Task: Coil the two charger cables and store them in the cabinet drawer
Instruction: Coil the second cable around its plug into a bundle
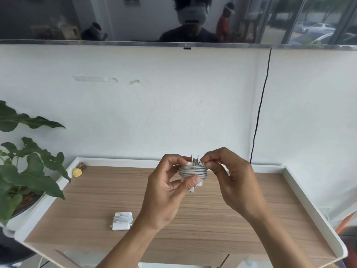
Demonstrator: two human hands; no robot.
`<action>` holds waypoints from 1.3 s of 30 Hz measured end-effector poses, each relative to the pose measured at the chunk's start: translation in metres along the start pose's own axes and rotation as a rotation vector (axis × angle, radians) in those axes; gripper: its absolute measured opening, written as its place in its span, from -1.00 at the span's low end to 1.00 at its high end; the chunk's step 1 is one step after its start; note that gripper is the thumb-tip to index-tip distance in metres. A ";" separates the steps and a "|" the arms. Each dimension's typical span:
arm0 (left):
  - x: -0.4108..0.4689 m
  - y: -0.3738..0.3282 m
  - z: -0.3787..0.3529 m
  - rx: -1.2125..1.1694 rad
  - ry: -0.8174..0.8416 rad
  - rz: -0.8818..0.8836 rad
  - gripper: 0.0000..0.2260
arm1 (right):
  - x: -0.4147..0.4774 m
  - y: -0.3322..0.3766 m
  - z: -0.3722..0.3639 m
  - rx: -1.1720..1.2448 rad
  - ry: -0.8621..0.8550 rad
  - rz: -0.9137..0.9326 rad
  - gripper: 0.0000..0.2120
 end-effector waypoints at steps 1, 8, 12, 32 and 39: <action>0.000 0.000 0.001 0.003 -0.003 -0.001 -0.75 | 0.000 0.001 0.000 -0.011 0.007 0.012 -0.79; 0.000 0.011 0.007 0.052 -0.026 0.011 -0.75 | 0.000 -0.007 -0.008 -0.080 0.023 -0.022 -0.79; 0.000 0.022 0.012 0.072 -0.046 0.027 -0.77 | -0.007 -0.026 -0.016 -0.011 0.008 -0.178 -0.86; 0.011 0.050 0.030 0.287 -0.086 0.030 -0.73 | 0.014 -0.053 -0.047 -0.066 0.207 -0.055 -0.90; 0.011 0.052 0.042 0.242 -0.117 0.031 -0.77 | 0.010 -0.049 -0.053 -0.007 0.179 -0.035 -0.89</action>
Point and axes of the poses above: each hand's wrist, its own x-axis towards the middle knuckle, its own z-axis out of the back of the hand, y = z × x, the point moved 9 cm from there along x, towards the middle knuckle, and after that the axes turned 12 degrees about -x, right-handed, at the moved point
